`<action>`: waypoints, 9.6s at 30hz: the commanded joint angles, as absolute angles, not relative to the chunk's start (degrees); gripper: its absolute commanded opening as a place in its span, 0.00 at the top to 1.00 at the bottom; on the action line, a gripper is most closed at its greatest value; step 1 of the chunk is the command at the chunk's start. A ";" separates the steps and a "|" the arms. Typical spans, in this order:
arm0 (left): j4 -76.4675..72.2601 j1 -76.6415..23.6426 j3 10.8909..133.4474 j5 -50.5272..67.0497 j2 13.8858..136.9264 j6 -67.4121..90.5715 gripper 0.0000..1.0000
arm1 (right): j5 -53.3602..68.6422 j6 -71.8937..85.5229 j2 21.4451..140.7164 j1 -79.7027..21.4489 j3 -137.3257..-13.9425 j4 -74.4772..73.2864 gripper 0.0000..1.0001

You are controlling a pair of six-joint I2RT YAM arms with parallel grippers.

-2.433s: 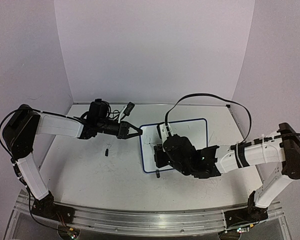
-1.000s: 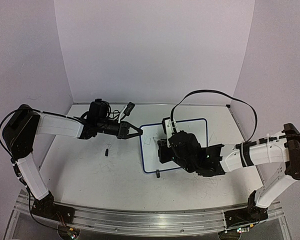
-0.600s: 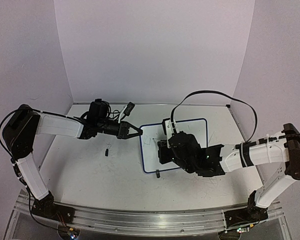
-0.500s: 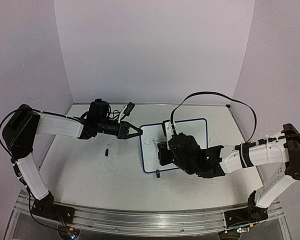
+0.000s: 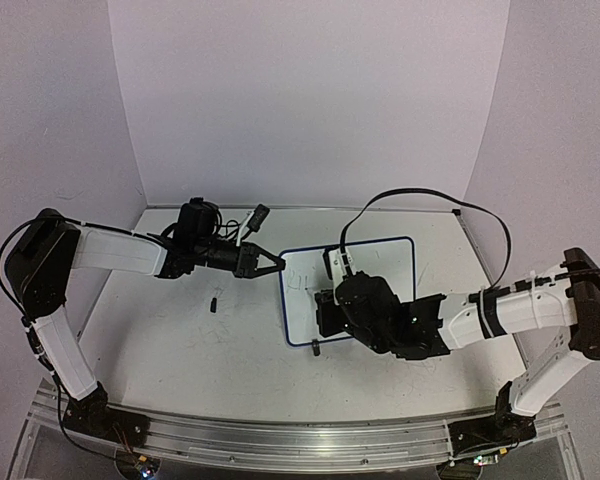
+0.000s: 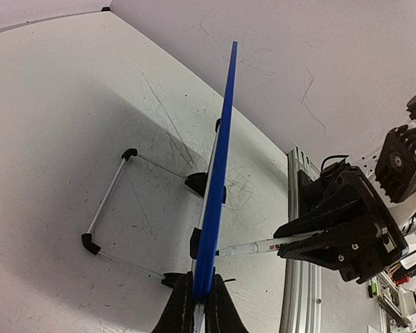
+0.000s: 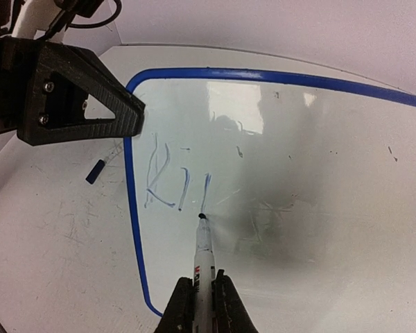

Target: Write a sentence on the whiteboard

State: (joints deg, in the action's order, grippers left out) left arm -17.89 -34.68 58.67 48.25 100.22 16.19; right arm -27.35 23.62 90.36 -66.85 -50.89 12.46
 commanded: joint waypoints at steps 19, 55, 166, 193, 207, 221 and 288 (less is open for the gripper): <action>-18.09 -34.63 58.43 49.63 97.87 15.73 1.00 | -32.81 21.35 90.88 -64.40 -54.78 14.50 1.00; -18.11 -34.60 58.49 49.97 98.22 16.00 1.00 | -30.33 28.60 89.39 -65.16 -48.88 9.78 1.00; -18.11 -34.64 58.36 50.20 98.00 16.00 1.00 | -35.24 24.05 88.09 -64.21 -50.68 13.40 1.00; -18.11 -34.64 58.72 50.71 98.53 16.17 1.00 | -34.19 18.49 89.18 -62.01 -55.15 15.31 1.00; -18.11 -34.63 58.82 50.67 98.65 16.08 1.00 | -31.46 24.20 88.93 -63.37 -50.28 13.63 1.00; -18.11 -34.63 58.71 50.59 98.53 16.08 1.00 | -30.89 27.61 88.62 -64.39 -47.48 12.11 1.00; -18.11 -34.63 58.73 50.79 98.44 16.17 1.00 | -29.55 24.90 85.87 -63.93 -45.83 13.32 1.00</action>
